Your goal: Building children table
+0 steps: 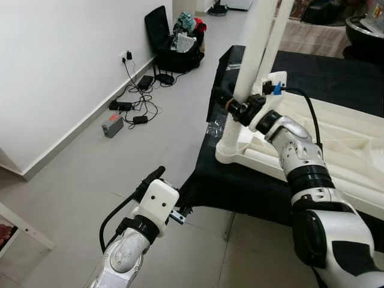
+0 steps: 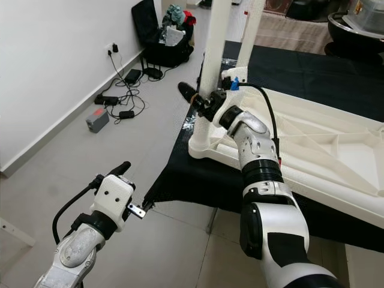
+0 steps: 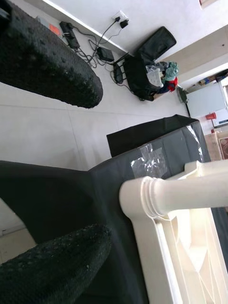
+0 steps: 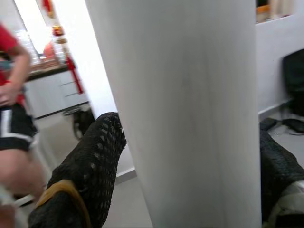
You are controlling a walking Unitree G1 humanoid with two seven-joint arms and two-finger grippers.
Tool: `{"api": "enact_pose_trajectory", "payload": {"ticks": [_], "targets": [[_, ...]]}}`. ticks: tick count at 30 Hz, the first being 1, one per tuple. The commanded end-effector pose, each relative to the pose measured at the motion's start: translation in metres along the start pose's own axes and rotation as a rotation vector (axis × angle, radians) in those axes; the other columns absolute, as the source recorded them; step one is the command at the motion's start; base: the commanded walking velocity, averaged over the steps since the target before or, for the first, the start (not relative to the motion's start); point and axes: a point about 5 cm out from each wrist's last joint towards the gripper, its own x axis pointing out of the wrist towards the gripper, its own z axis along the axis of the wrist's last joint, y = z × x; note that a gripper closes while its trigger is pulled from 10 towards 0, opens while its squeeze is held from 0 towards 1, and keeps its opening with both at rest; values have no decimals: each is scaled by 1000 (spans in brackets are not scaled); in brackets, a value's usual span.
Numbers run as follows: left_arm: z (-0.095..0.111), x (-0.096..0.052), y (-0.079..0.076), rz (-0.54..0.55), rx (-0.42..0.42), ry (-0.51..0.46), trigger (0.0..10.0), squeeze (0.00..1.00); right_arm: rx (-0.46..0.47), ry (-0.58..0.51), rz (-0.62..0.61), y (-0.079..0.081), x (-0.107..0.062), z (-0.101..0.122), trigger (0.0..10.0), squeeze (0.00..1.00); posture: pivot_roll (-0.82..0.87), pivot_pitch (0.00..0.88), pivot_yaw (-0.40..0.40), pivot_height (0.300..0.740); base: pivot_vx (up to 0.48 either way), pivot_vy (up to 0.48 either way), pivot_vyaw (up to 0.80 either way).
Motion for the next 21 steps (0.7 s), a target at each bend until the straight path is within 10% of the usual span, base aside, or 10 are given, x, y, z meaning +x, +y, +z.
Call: {"api": "enact_pose_trajectory", "payload": {"ticks": [1, 7, 8, 10, 11, 16, 21], "targets": [[-1, -2, -3, -10, 4, 10, 10000, 0, 42, 60, 181, 17, 9, -12, 10000, 0, 129, 100, -82, 740, 0, 0, 0], [-1, -2, -3, -14, 5, 11, 10000, 0, 58, 145, 322, 27, 9, -28, 10000, 0, 130, 101, -82, 740, 0, 0, 0], [-1, -2, -3, -14, 6, 11, 10000, 0, 43, 153, 297, 27, 11, -30, 6157, 0, 129, 101, -82, 740, 0, 0, 0], [-1, -2, -3, -14, 6, 12, 10000, 0, 32, 156, 279, 27, 12, -31, 6157, 0, 129, 101, -82, 740, 0, 0, 0], [-1, -1, -3, -12, 6, 12, 10000, 0, -25, 162, 129, 21, 17, -32, 0, 0, 130, 105, -85, 740, 0, 0, 0], [-1, -1, -3, -11, 6, 12, 10000, 0, -60, 159, 0, 14, 20, -31, 0, 0, 129, 106, -81, 740, 0, 0, 0], [-1, -1, -2, -14, 7, 12, 10000, 0, -117, 172, -413, -13, 11, -26, 0, 0, 125, 108, -78, 740, 0, 0, 0]]}}
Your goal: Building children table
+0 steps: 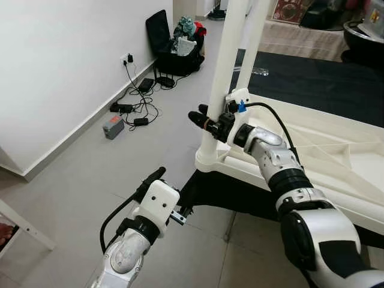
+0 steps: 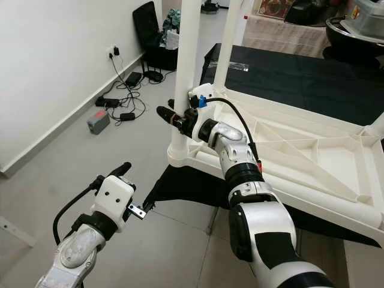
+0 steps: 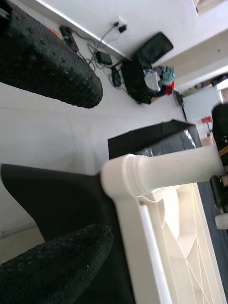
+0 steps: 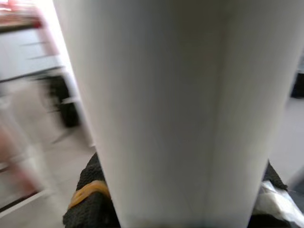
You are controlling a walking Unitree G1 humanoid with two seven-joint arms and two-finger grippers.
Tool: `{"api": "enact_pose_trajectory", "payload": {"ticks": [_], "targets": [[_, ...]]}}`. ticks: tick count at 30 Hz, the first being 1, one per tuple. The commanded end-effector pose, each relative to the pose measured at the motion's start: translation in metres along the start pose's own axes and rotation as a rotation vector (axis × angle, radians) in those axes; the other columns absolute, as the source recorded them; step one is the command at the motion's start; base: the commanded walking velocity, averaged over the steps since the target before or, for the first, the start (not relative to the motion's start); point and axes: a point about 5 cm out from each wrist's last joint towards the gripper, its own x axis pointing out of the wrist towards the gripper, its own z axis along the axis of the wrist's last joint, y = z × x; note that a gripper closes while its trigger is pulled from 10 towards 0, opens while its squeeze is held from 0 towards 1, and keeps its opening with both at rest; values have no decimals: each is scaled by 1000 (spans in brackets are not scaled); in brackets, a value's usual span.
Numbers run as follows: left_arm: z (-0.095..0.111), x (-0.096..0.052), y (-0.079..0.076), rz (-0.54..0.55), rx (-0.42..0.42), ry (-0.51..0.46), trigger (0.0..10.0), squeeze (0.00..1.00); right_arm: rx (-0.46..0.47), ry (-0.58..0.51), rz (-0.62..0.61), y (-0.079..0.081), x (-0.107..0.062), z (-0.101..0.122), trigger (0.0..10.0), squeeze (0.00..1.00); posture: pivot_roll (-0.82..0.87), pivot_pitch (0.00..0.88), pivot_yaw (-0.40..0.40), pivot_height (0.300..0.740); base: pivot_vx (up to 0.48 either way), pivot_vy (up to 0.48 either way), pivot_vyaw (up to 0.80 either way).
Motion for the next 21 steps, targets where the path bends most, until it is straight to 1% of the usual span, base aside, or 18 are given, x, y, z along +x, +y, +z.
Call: {"api": "enact_pose_trajectory", "payload": {"ticks": [1, 2, 4, 6, 7, 8, 9, 10, 11, 14, 15, 16, 17, 18, 19, 20, 21], "targets": [[-1, -1, -1, -9, 8, 11, 10000, 0, -1, 24, -149, -14, -4, 1, 0, 0, 125, 108, -78, 740, 0, 0, 0], [-1, -1, -1, -9, 8, 11, 10000, 0, -12, 36, -273, -22, -7, 0, 0, 0, 125, 109, -76, 740, 0, 0, 0], [-1, -1, -1, -9, 8, 11, 10000, 0, -12, 36, -273, -22, -7, 0, 0, 0, 125, 109, -76, 740, 0, 0, 0], [-1, -1, -1, -10, 8, 11, 10000, 0, -15, 46, -527, -36, -14, -3, 0, 0, 124, 108, -76, 740, 0, 0, 0], [-1, -1, -1, -10, 8, 11, 10000, 0, -15, 46, -527, -36, -14, -3, 0, 0, 124, 108, -76, 740, 0, 0, 0], [-1, -1, -1, -10, 8, 12, 10000, 0, -9, 38, -694, -41, -20, -7, 0, 0, 124, 110, -78, 740, 0, 0, 0], [-1, 0, -1, -10, 9, 12, 10000, 0, 23, 25, -822, -42, -25, -12, 0, 0, 122, 109, -77, 740, 0, 0, 0], [-1, 0, -1, -10, 9, 12, 10000, 0, 23, 25, -822, -42, -25, -12, 0, 0, 122, 109, -77, 740, 0, 0, 0], [-2, 0, -1, -9, 9, 13, 10000, 0, 47, 19, -906, -41, -29, -15, 0, 0, 122, 109, -77, 740, 0, 0, 0], [-2, 0, -1, -9, 10, 12, 10000, 0, 56, 11, -938, -37, -29, -17, 0, 0, 125, 110, -81, 740, 0, 0, 0], [-2, 0, -1, -8, 10, 12, 10000, 0, 65, -8, -982, -32, -29, -18, 0, 0, 124, 111, -79, 740, 0, 0, 0], [-2, 0, -1, -8, 10, 12, 10000, 0, 65, -8, -982, -32, -29, -18, 0, 0, 124, 111, -79, 740, 0, 0, 0], [-2, 0, -1, -7, 11, 11, 10000, 0, 78, -22, -1001, -24, -27, -19, 0, 0, 120, 112, -77, 740, 0, 0, 0], [-1, 0, 0, -6, 10, 10, 10000, 0, 102, -33, -1006, -15, -24, -20, 5176, 0, 121, 111, -81, 740, 0, 0, 0], [-1, 0, 0, -6, 10, 10, 10000, 0, 102, -33, -1006, -15, -24, -20, 5176, 0, 121, 111, -81, 740, 0, 0, 0], [-1, 0, 0, -6, 9, 9, 10000, 0, 120, -38, -1007, -9, -22, -20, 10000, 0, 121, 113, -79, 740, 0, 0, 0], [-1, 0, -1, -6, 8, 7, 10000, 0, 133, -64, -985, -3, -19, -17, 10000, 0, 119, 111, -80, 740, 0, 0, 0]]}}
